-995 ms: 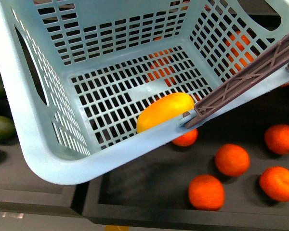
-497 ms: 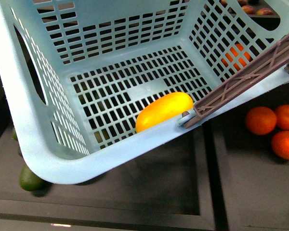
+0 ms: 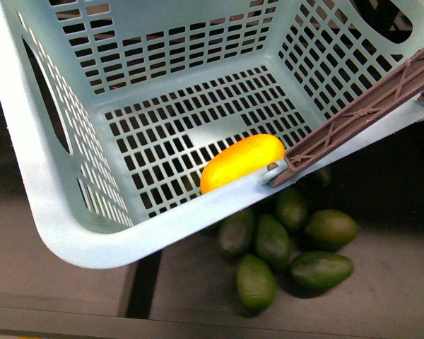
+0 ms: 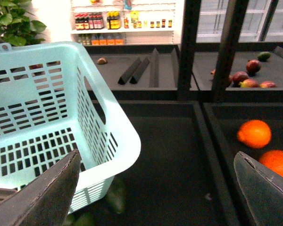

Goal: Pick mango and avocado into basket

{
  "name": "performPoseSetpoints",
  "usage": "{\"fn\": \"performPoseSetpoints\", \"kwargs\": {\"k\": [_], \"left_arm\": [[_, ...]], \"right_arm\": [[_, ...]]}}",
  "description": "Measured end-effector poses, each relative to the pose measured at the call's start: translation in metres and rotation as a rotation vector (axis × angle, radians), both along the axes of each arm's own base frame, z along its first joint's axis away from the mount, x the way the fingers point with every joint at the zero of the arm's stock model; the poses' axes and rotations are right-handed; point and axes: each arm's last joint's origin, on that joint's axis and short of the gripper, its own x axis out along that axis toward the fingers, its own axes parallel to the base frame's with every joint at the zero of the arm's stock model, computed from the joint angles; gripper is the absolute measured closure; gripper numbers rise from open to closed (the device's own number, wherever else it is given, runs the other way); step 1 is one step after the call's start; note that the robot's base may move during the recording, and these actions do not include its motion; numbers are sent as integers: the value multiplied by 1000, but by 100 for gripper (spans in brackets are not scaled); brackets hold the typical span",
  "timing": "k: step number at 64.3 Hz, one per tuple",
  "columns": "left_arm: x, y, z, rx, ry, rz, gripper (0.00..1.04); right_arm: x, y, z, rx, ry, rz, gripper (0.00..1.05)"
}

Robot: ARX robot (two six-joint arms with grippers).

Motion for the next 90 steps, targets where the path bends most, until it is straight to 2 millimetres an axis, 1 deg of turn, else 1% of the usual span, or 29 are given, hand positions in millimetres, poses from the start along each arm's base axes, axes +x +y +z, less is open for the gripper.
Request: {"fn": "performPoseSetpoints", "kwargs": {"k": [13,24,32,33,37,38,41,46,52,60,62,67,68,70,73,75,78,80,83,90], "left_arm": [[0,0,0,0,0,-1,90],[6,7,0,17,-14,41,90],[5,7,0,27,-19,26,90],[5,6,0,25,-18,25,90],[4,5,0,14,-10,15,90],[3,4,0,11,-8,12,90],[2,2,0,4,-3,2,90],[0,0,0,-1,1,-9,90],[-1,-1,0,-4,4,-13,90],[-1,-1,0,-2,2,-10,90],[-1,-1,0,0,0,-7,90],[0,1,0,4,-3,4,90],[1,1,0,5,-4,7,90],[1,1,0,7,-5,9,90],[1,1,0,11,-9,13,90],[1,1,0,12,-9,12,90],[1,1,0,12,-9,11,90],[1,1,0,9,-7,8,90],[1,1,0,6,-4,3,90],[0,0,0,-1,1,-7,90]], "right_arm": [[0,0,0,0,0,1,9],[0,0,0,0,1,7,9],[0,0,0,0,3,-2,9],[1,0,0,12,16,-15,9],[9,-3,4,83,204,-170,9],[11,-7,7,101,263,-231,9],[15,-14,12,118,373,-297,9],[19,-29,12,143,502,-333,9],[28,-50,12,133,515,-302,9],[45,-90,12,38,503,-229,9],[50,-104,7,-16,512,-213,9],[58,-128,-8,-98,552,-204,9],[59,-134,-14,-142,571,-200,9],[61,-140,-21,-175,592,-196,9],[65,-151,-40,-259,648,-170,9],[66,-155,-48,-289,675,-149,9],[71,-161,-67,-357,734,-81,9],[73,-163,-75,-382,753,-49,9],[79,-166,-92,-445,792,26,9],[93,-169,-117,-548,852,126,9]]}}
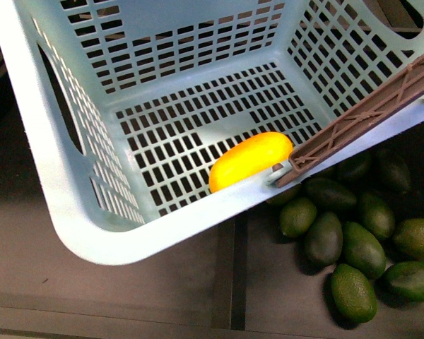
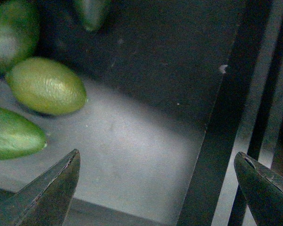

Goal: Pick mango and avocado into basket

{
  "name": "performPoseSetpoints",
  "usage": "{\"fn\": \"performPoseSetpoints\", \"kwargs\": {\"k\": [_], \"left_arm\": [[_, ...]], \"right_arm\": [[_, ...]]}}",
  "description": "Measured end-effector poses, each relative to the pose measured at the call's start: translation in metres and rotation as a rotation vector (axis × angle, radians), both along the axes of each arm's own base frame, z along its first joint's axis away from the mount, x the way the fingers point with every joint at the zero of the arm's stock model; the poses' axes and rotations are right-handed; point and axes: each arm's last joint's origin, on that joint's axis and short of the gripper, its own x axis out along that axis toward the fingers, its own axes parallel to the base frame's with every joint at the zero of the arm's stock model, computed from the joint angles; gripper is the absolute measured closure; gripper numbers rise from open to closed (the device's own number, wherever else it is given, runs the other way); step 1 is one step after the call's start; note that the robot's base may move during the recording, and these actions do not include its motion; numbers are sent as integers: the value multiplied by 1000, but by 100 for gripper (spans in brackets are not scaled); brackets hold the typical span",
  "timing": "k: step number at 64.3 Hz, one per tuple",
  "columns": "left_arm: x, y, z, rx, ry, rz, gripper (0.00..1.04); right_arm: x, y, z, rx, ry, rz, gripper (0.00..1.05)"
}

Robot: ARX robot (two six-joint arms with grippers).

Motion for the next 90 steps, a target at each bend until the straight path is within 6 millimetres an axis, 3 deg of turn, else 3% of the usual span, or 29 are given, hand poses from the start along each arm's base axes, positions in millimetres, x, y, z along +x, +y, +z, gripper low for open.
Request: {"fn": "performPoseSetpoints", "kwargs": {"k": [21,52,90], "left_arm": [[0,0,0,4,-4,9,90],[0,0,0,1,-1,4,90],[0,0,0,2,-2,6,90]], "right_arm": [[46,20,-59,-7,170,215,9],[76,42,-85,16,245,337,9],[110,65,-123,70,279,319,9]]}}
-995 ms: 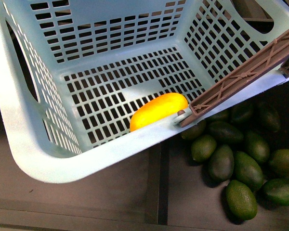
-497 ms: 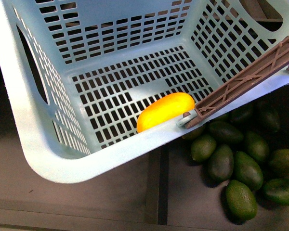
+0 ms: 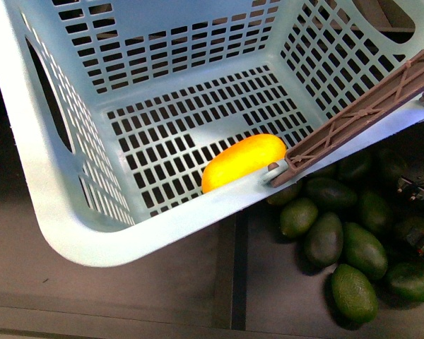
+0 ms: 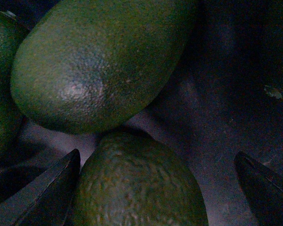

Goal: Pick mango and avocado into basket

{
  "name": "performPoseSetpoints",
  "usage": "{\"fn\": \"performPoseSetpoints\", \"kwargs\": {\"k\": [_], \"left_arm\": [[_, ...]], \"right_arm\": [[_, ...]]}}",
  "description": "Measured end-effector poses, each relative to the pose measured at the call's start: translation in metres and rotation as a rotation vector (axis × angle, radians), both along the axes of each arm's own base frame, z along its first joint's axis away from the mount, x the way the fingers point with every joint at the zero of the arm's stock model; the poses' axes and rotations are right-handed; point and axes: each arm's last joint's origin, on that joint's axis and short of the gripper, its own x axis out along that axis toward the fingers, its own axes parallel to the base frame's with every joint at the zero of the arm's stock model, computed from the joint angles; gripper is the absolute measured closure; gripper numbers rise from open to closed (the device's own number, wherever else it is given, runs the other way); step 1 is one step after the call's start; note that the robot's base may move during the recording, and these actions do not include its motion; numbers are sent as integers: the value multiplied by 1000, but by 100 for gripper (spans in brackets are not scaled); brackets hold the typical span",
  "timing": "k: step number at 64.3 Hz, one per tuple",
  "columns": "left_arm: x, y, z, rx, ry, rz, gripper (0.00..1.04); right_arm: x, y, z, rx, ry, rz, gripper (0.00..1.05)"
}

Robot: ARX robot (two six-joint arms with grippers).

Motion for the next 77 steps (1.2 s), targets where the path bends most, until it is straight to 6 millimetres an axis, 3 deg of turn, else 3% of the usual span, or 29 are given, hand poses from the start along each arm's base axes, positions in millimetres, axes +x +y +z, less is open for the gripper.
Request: {"fn": "performPoseSetpoints", "kwargs": {"k": [37,43,53,68,77], "left_arm": [[0,0,0,0,0,0,90],[0,0,0,0,0,1,90],[0,0,0,1,0,0,90],[0,0,0,0,0,1,90],[0,0,0,0,0,0,90]], "right_arm": [[2,1,-18,12,54,-48,9],[0,1,-21,11,66,-56,27],[-3,0,-22,26,78,-71,44],[-14,-6,-18,53,84,-117,45],[-21,-19,-3,102,41,-184,45]]}}
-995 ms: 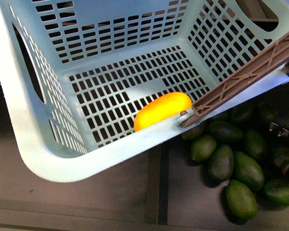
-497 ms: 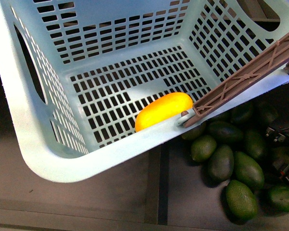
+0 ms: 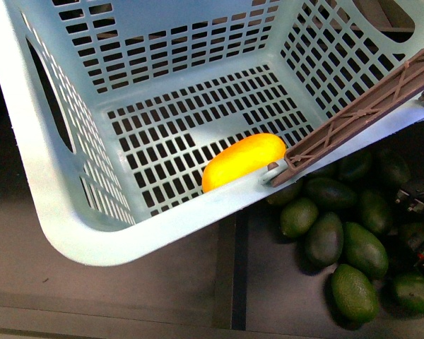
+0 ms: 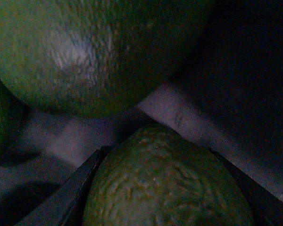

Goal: Pick mango and avocado into basket

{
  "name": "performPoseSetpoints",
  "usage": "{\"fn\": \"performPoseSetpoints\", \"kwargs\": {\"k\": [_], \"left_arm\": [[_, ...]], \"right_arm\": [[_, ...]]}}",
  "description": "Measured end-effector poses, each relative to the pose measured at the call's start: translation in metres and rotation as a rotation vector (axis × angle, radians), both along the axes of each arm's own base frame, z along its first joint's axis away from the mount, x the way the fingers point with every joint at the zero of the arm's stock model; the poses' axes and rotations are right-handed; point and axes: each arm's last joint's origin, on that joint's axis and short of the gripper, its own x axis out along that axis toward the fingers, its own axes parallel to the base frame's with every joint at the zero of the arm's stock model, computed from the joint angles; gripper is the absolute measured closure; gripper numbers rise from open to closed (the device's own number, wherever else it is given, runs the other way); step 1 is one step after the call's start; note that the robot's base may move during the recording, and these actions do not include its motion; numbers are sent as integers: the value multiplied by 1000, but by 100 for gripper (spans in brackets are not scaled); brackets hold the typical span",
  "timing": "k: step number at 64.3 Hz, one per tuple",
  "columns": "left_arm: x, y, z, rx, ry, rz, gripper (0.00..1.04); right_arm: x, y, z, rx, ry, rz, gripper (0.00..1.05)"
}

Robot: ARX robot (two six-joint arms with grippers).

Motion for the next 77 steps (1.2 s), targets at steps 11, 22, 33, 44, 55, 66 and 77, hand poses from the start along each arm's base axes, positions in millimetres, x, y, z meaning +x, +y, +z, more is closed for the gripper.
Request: {"fn": "performPoseSetpoints", "kwargs": {"k": [11,22,33,44,55,66,77], "left_arm": [[0,0,0,0,0,0,90],[0,0,0,0,0,0,90],[0,0,0,0,0,0,90],[0,0,0,0,0,1,90],[0,0,0,2,-1,2,90],[0,0,0,0,0,0,90],[0,0,0,0,0,0,90]], "right_arm": [[-5,-23,44,88,-138,-114,45],[-27,-46,107,198,-308,-214,45],[-56,-38,209,349,-581,-205,45],[-69,17,303,401,-843,-75,45],[-61,74,319,428,-891,-13,45],[-47,127,308,459,-876,21,45],[-30,169,295,437,-860,23,45]]}}
